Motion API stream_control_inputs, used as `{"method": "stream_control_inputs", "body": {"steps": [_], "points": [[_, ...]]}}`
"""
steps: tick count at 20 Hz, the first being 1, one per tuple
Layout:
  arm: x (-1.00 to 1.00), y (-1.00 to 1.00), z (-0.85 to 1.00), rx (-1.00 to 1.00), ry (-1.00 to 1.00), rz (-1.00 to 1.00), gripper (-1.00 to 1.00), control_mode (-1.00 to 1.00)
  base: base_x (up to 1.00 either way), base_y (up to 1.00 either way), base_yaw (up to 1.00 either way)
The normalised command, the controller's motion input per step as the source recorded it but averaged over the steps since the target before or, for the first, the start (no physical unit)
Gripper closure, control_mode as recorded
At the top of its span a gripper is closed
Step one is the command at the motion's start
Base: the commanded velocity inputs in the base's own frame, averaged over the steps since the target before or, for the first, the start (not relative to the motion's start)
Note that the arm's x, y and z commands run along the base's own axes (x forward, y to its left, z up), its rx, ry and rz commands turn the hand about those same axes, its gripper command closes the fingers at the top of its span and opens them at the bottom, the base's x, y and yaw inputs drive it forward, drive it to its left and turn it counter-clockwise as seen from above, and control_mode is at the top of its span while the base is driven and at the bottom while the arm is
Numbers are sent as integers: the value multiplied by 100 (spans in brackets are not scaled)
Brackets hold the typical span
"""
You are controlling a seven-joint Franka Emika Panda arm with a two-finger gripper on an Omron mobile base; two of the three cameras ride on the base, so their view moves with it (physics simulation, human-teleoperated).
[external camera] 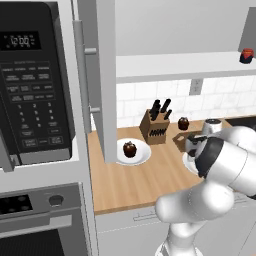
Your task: From the different types of pastries on the counter, select a croissant and place it on the cutting board. Then retrieve a jar of jam from the cabinet and place it alongside the croissant on the cutting board.
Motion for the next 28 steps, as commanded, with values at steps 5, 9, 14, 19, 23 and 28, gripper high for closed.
{"method": "stream_control_inputs", "body": {"steps": [5,9,14,19,23,28], "points": [[0,0,-31,0,6,0,-100,-100,0,0,0],[0,0,-10,0,3,0,100,-100,0,0,0],[0,0,0,0,0,0,100,-100,0,0,0],[4,-3,38,0,1,0,100,-100,0,0,0],[0,-2,52,0,-1,0,100,-100,0,0,0],[17,-19,62,0,0,0,100,-100,0,0,0]]}}
